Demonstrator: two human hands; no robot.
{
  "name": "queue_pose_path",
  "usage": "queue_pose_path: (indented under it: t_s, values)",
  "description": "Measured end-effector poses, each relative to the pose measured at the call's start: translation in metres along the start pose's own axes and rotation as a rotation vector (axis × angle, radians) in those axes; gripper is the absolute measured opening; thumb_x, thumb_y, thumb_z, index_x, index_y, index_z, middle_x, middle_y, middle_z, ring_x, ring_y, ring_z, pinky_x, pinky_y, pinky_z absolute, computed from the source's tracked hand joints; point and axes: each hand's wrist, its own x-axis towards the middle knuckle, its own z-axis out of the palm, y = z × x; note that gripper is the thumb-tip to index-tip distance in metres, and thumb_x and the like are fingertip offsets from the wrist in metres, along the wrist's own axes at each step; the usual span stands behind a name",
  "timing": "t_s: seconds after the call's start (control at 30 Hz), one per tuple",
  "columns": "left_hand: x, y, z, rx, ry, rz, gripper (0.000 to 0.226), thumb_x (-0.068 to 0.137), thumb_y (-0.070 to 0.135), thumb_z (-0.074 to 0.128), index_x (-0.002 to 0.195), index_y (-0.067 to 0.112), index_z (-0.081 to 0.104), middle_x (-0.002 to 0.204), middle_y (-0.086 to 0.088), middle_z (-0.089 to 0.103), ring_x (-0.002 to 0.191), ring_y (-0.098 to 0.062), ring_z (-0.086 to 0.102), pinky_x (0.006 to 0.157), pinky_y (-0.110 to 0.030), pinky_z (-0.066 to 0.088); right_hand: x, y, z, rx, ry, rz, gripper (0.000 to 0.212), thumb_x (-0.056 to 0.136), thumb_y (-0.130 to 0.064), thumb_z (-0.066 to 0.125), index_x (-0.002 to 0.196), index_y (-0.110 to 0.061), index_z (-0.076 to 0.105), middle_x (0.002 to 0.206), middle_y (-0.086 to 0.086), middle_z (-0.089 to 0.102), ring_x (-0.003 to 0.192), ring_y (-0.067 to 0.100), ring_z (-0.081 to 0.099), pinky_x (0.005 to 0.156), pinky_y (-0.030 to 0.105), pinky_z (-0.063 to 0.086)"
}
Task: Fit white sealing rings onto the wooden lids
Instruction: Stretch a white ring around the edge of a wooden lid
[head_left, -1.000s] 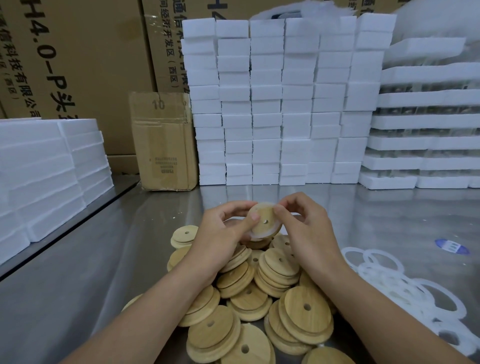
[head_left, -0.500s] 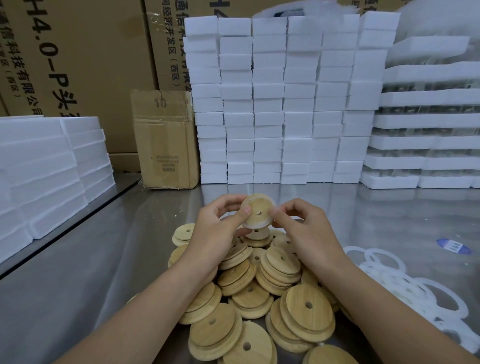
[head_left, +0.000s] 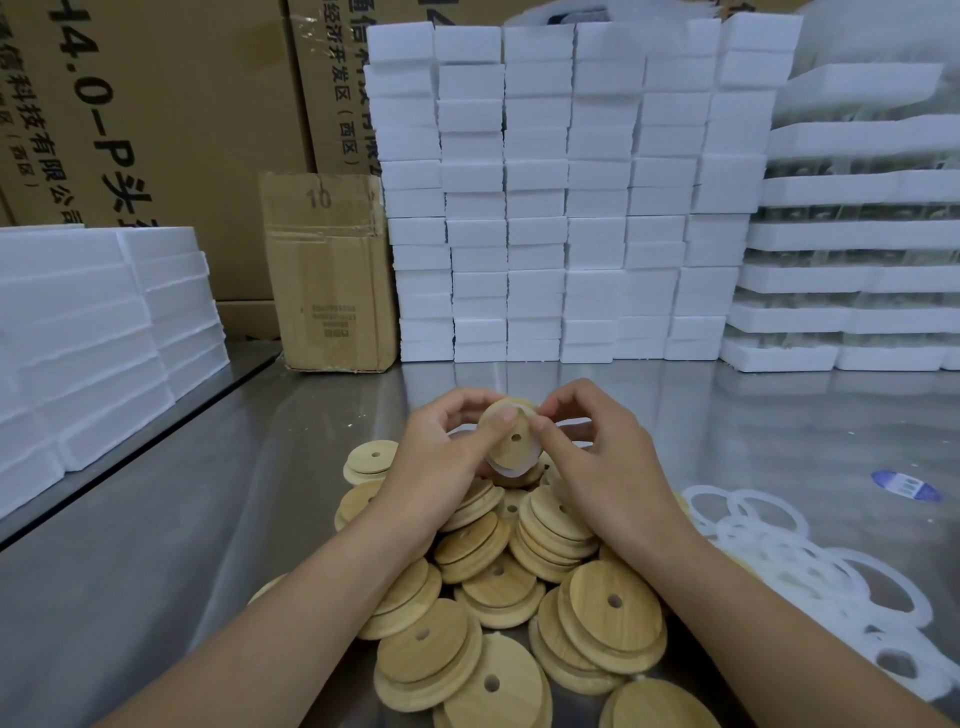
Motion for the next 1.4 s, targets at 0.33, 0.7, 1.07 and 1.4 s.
queue_pose_path:
  t_s: [0.33,0.7,1.07,1.4]
  values:
    - [-0.004,0.006,0.003,0.0,-0.046,0.013,0.014,0.097,0.025,0.078,0.108,0.018,0.078,0.108,-0.001,0.078,0.094,-0.019,0.076,0.09,-0.057,0.063,0.001,-0.002,-0.003,-0.012,0.052,-0.074,0.011,0.097,-0.03,0.071,0.087,-0.035,0.068,0.099,-0.015,0.072,0.096,-0.001,0.069,0.078,0.033,0.057]
    - [-0.003,0.007,-0.002,-0.12,0.006,0.014,0.015,0.102,0.02,0.07,0.115,0.013,0.074,0.11,-0.004,0.078,0.098,-0.017,0.076,0.085,-0.042,0.066,0.005,0.007,-0.013,-0.067,0.018,0.007,0.008,0.095,-0.033,0.075,0.088,-0.03,0.072,0.105,-0.013,0.069,0.103,0.004,0.066,0.09,0.03,0.051]
    - [-0.005,0.006,-0.001,-0.187,-0.035,-0.048,0.012,0.1,0.014,0.073,0.11,0.011,0.07,0.114,-0.016,0.073,0.092,-0.02,0.075,0.08,-0.046,0.067,-0.003,-0.003,-0.007,0.076,0.008,-0.033,0.012,0.093,-0.028,0.077,0.096,-0.03,0.065,0.096,-0.012,0.073,0.087,0.005,0.072,0.07,0.017,0.054]
    - [-0.005,0.003,-0.002,0.003,-0.039,0.029,0.017,0.096,0.032,0.078,0.111,0.024,0.079,0.11,-0.001,0.078,0.094,-0.026,0.079,0.089,-0.061,0.063,-0.007,-0.001,-0.004,-0.174,0.014,-0.205,0.007,0.099,-0.046,0.06,0.096,-0.039,0.061,0.097,-0.025,0.07,0.093,-0.004,0.069,0.072,0.017,0.05]
